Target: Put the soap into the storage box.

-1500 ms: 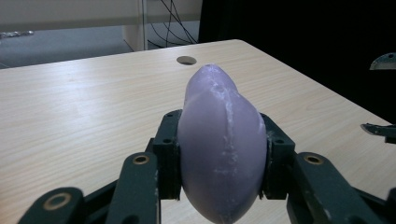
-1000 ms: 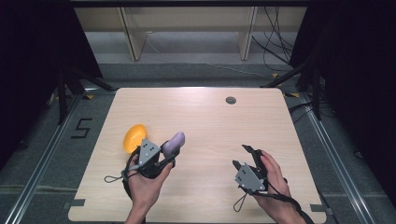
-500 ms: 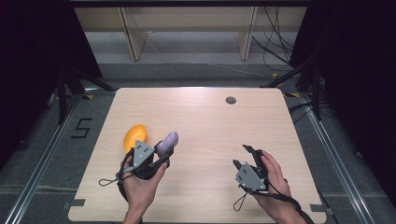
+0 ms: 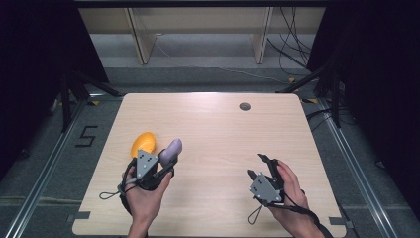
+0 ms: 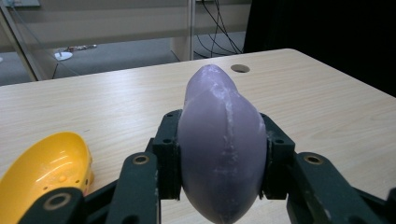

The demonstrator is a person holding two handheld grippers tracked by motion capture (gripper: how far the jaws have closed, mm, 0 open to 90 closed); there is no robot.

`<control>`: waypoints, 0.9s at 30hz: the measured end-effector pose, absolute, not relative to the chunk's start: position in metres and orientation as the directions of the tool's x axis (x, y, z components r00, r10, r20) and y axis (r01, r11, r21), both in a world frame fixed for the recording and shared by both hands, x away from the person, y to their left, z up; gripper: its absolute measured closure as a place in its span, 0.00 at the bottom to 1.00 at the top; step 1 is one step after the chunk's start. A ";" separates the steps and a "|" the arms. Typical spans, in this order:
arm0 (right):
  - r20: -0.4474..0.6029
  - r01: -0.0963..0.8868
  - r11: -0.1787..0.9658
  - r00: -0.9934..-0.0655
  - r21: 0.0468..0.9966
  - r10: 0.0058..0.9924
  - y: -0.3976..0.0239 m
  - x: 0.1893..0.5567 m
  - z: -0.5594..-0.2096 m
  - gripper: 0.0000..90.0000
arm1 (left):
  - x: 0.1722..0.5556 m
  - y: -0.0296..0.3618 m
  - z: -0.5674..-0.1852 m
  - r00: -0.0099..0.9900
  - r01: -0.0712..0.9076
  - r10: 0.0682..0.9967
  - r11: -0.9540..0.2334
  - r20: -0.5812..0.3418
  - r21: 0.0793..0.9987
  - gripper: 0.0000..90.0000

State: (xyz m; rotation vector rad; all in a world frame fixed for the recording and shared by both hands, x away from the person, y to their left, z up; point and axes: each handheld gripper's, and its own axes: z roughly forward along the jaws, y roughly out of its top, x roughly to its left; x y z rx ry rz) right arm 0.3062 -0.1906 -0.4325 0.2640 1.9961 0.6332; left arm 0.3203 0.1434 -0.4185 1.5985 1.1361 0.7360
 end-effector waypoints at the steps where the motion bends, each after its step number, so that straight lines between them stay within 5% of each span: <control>1: -0.749 -0.072 0.839 -0.497 0.539 0.438 -0.190 0.306 -0.433 0.44 | 0.320 0.144 -0.418 0.370 0.316 0.927 -0.059 -0.065 0.947 0.65; 27: -0.749 -0.071 0.840 -0.498 0.538 0.437 -0.190 0.306 -0.433 0.44 | 0.323 0.158 -0.418 0.290 0.310 0.955 -0.040 -0.055 0.950 0.65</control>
